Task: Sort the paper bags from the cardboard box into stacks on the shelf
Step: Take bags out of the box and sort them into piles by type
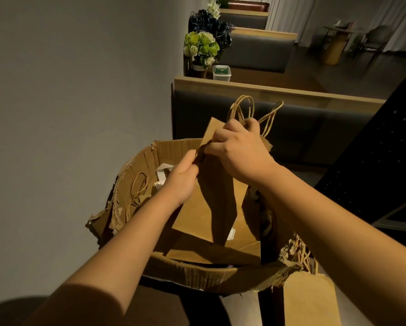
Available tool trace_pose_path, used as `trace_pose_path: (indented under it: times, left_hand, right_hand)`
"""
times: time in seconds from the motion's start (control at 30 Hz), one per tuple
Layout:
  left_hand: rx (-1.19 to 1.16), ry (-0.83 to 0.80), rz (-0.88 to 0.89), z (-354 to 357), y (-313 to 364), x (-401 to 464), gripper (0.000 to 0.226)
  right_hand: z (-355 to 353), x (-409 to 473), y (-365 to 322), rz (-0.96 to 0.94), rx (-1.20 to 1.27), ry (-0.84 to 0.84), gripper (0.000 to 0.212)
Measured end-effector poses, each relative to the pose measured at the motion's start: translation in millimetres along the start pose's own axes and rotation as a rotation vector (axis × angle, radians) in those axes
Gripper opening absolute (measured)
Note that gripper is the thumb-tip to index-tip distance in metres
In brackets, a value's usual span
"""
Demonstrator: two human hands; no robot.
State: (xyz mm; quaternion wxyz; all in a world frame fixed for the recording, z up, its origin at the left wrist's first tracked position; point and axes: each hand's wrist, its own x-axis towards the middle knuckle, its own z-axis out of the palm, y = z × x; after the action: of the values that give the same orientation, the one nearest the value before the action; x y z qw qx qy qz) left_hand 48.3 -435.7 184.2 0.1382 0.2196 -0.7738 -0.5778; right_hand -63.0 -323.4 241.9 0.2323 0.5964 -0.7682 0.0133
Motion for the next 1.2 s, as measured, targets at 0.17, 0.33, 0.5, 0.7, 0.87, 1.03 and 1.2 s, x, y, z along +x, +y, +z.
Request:
trace_pose_path:
  times: [0.17, 0.33, 0.5, 0.7, 0.87, 1.03, 1.2]
  left_hand:
    - [-0.012, -0.033, -0.015, 9.3, 0.8, -0.1, 0.033]
    - [-0.074, 0.010, -0.027, 16.4, 0.8, 0.9, 0.038]
    - [-0.261, 0.145, -0.052, 30.2, 10.6, 2.9, 0.045]
    - [-0.353, 0.112, -0.003, 70.7, 38.8, -10.6, 0.040]
    - [-0.270, 0.101, 0.058, 115.2, 72.4, -32.5, 0.076]
    - [-0.219, 0.029, 0.066, 169.3, 103.3, -58.7, 0.082]
    - [-0.134, -0.087, 0.066, 234.2, 105.7, -86.3, 0.083]
  right_hand:
    - [5.5, 1.3, -3.4, -0.019, 0.015, 0.109, 0.023]
    - [12.9, -17.7, 2.9, 0.465, 0.235, 0.161, 0.071]
    - [26.2, -48.3, 13.3, 1.014, 0.909, 0.156, 0.095]
    - [14.8, -88.9, 18.7, 1.032, 1.455, 0.218, 0.041]
    - [-23.3, -130.2, 43.0, 0.913, 1.402, 0.392, 0.031]
    - [-60.6, -194.5, 69.7, 0.830, 1.416, 0.521, 0.029]
    - [-63.7, -271.0, 89.0, 0.871, 1.443, 0.536, 0.029]
